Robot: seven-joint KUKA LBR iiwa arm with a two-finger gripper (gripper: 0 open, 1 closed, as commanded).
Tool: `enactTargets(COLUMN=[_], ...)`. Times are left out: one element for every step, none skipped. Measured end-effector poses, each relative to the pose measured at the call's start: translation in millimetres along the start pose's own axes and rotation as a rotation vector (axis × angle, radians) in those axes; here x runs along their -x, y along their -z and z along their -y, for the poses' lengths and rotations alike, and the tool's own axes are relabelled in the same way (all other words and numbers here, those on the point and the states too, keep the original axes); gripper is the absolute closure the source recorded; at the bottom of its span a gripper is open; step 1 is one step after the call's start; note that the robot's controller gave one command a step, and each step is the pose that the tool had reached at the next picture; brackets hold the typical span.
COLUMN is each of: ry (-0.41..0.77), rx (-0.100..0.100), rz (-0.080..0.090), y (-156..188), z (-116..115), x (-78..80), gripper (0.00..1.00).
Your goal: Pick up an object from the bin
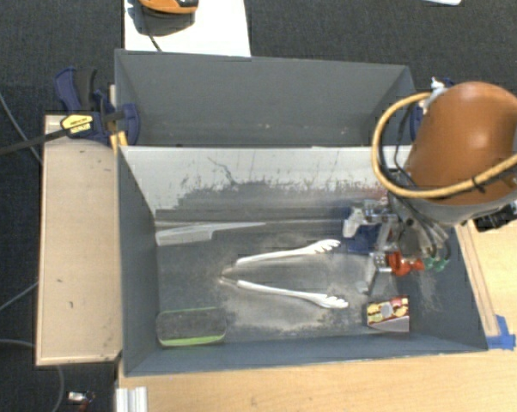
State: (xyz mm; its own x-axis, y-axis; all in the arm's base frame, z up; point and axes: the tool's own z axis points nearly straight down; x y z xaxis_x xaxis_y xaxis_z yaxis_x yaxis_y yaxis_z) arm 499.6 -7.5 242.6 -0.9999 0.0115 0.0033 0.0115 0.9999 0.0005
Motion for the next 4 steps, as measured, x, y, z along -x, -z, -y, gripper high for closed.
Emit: enactTargets(ry=[0.001,0.001,-0.097,-0.074], rx=[0.000,0.000,0.001,0.000], rz=[0.006,0.006,0.012,0.013], y=[2.6,2.6,-30.2,-101.0], z=[0.1,0.1,25.0,45.7], x=[1.2,1.2,30.3,68.4], gripper=[1.00,1.00,1.00,1.00])
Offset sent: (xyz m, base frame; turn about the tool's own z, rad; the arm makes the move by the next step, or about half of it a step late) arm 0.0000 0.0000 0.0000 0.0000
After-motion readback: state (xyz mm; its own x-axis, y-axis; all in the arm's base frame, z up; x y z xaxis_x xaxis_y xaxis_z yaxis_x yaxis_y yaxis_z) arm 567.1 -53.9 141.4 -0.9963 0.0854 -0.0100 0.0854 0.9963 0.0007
